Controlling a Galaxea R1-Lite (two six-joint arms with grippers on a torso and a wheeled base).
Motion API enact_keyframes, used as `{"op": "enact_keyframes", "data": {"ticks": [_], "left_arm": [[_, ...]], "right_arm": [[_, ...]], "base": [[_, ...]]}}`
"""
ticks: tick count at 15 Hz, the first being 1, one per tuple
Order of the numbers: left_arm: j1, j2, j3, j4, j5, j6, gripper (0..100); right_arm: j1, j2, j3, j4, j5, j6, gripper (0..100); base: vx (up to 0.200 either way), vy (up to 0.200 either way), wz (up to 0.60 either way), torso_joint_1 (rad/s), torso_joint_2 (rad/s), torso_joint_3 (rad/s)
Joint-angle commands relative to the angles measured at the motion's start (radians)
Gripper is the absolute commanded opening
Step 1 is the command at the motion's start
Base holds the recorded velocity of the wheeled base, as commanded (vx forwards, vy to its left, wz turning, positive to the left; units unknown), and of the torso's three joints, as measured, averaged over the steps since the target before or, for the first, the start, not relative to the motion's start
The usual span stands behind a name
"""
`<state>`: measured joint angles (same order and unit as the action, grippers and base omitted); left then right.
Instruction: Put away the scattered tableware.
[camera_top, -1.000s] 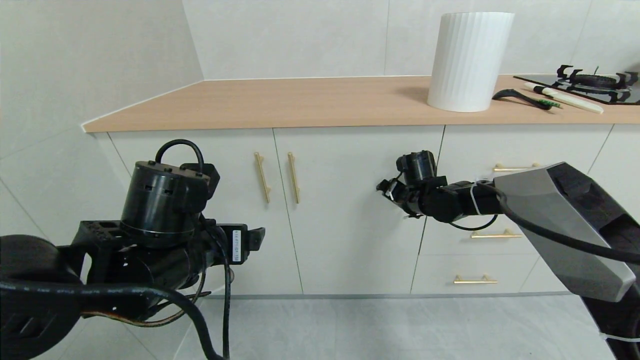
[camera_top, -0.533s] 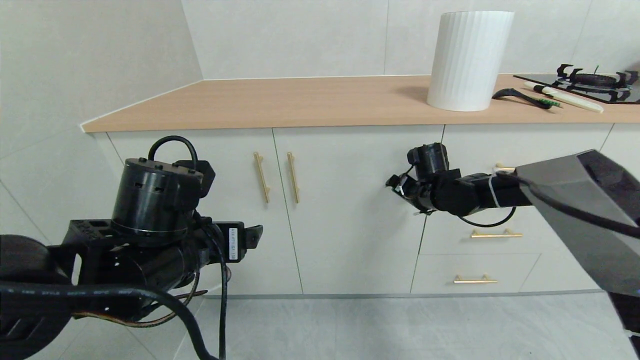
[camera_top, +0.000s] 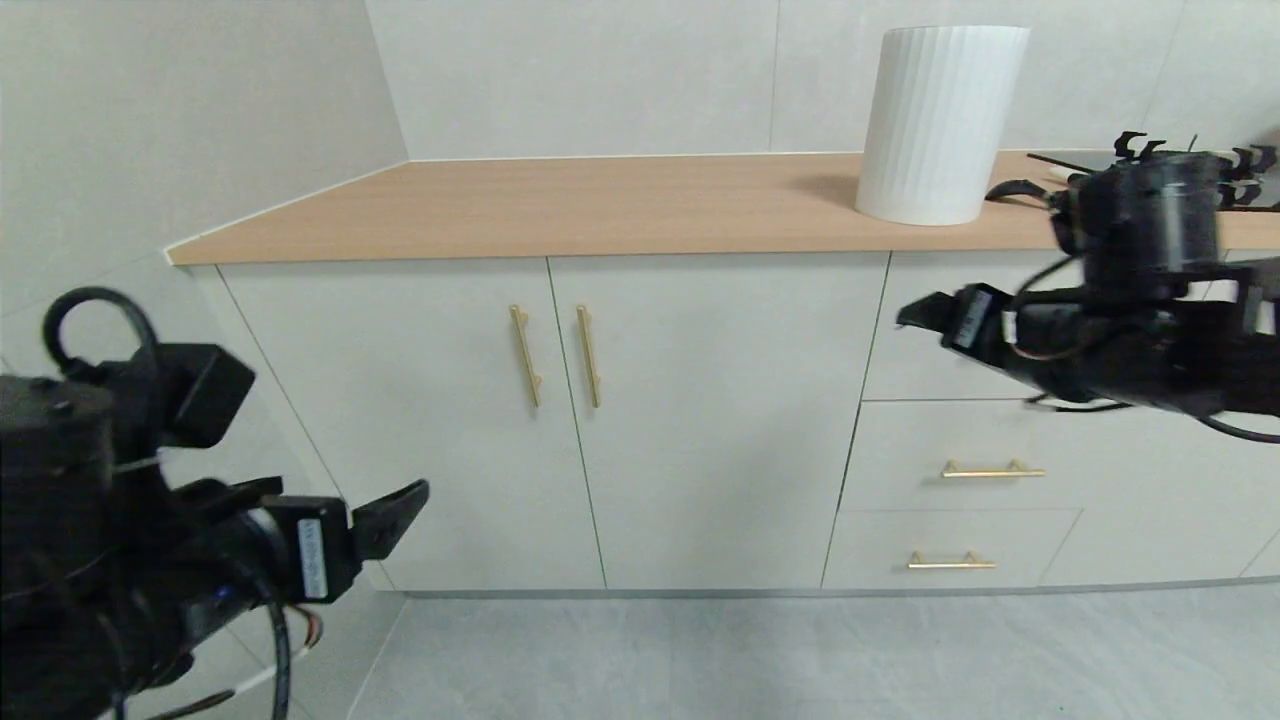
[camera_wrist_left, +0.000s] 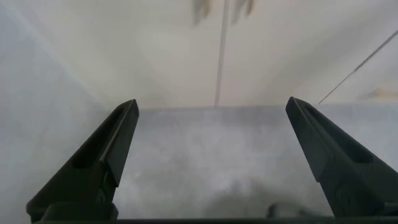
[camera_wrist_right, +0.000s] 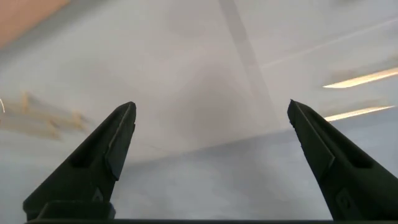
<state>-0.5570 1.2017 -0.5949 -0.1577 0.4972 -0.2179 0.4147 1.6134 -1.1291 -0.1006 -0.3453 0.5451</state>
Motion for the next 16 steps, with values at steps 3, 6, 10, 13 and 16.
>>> {"op": "enact_keyframes", "data": {"ticks": [3,6,10,13,16], "left_arm": [[0.043,-0.476,0.23,0.072,0.001,0.032,100],[0.22,-0.798,0.244,0.313,-0.003,0.103,100],[0.451,-1.102,0.311,0.403,-0.008,0.29,100],[0.517,-1.136,0.351,0.398,-0.022,0.307,100],[0.559,-1.2,0.409,0.397,-0.019,0.305,100]], "right_arm": [[-0.246,-0.691,0.523,-0.013,-0.012,-0.292,100],[-0.304,-1.078,0.615,0.133,0.091,-0.393,100],[-0.3,-1.225,0.641,0.243,0.14,-0.392,100],[-0.31,-1.31,0.697,0.245,0.138,-0.395,100],[-0.401,-1.458,0.787,0.266,0.141,-0.432,100]], "base": [[0.0,0.0,0.0,0.0,0.0,0.0],[0.0,0.0,0.0,0.0,0.0,0.0],[0.0,0.0,0.0,0.0,0.0,0.0],[0.0,0.0,0.0,0.0,0.0,0.0],[0.0,0.0,0.0,0.0,0.0,0.0]]}}
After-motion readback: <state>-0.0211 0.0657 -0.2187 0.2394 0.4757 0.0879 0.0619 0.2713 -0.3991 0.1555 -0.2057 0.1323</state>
